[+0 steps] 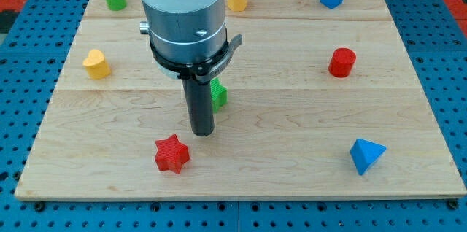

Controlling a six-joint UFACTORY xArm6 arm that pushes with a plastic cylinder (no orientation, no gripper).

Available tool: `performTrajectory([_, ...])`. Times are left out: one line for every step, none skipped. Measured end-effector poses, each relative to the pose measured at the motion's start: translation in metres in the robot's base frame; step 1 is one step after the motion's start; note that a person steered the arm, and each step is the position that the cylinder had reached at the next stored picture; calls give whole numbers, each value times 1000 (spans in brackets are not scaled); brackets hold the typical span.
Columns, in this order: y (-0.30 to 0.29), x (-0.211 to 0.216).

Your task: Place the red and green stars in a horizontal line at the bottom

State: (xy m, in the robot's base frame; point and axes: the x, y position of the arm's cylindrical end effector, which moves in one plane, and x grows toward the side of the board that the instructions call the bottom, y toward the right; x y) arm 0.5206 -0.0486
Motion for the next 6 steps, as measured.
performTrajectory([0, -10])
performTrajectory([9, -14])
performTrajectory([75, -28])
performTrajectory([10, -74])
performTrajectory([-116, -44])
performTrajectory([-138, -57])
